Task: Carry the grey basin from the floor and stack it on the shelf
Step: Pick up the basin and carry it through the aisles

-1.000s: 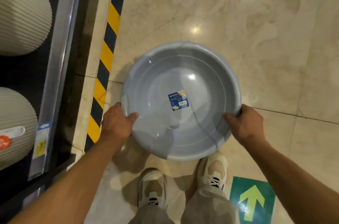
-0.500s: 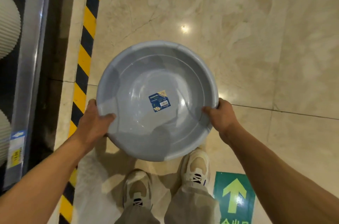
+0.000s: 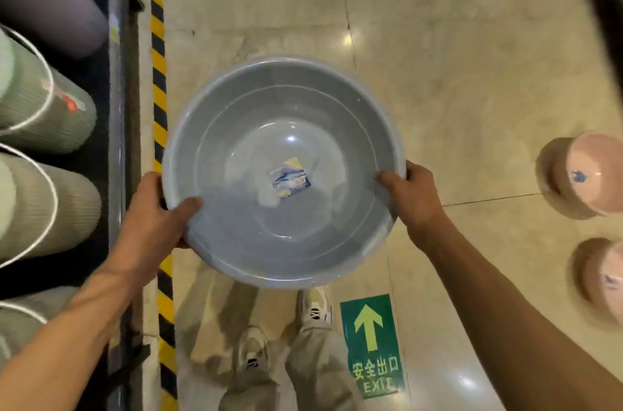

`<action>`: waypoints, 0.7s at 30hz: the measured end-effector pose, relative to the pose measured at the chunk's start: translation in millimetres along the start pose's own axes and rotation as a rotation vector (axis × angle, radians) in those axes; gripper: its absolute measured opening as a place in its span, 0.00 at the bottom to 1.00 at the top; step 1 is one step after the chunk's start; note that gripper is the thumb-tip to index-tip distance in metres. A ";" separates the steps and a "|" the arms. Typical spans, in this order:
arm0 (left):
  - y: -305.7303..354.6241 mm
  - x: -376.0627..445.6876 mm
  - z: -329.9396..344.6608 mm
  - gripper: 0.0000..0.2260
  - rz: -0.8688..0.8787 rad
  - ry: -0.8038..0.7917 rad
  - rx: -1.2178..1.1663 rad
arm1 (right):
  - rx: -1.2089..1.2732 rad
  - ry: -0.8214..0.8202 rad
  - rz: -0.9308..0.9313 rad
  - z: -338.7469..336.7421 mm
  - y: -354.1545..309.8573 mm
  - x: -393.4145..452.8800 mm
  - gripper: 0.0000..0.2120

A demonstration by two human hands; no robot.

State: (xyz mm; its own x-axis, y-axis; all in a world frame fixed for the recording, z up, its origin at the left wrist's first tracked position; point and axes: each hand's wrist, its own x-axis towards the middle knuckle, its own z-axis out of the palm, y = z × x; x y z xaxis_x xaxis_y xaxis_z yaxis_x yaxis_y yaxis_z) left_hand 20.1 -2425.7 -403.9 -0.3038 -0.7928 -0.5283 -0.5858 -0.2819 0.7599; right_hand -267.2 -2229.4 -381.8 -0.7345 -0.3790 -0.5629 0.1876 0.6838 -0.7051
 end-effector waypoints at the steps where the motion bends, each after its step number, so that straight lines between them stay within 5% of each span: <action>1: 38.7 -17.5 -6.6 0.17 0.064 0.007 -0.003 | 0.036 0.020 -0.035 -23.9 -26.6 -19.5 0.09; 6: 201.2 -118.9 -42.4 0.12 0.289 0.116 -0.041 | 0.231 0.136 -0.214 -135.1 -132.0 -129.0 0.08; 11: 313.5 -222.0 -61.3 0.11 0.411 0.024 -0.234 | 0.433 0.269 -0.296 -231.9 -193.7 -240.4 0.07; 21: 416.8 -357.1 -20.0 0.04 0.509 -0.146 -0.264 | 0.623 0.387 -0.302 -376.1 -186.8 -372.0 0.12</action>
State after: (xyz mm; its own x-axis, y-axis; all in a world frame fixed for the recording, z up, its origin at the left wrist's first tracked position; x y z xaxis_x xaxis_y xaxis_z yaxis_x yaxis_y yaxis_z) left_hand -100.6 -2270.9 109.0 -0.6084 -0.7866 -0.1053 -0.1381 -0.0258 0.9901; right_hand -274.3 -1981.7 121.5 -0.9648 -0.1709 -0.1997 0.1907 0.0676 -0.9793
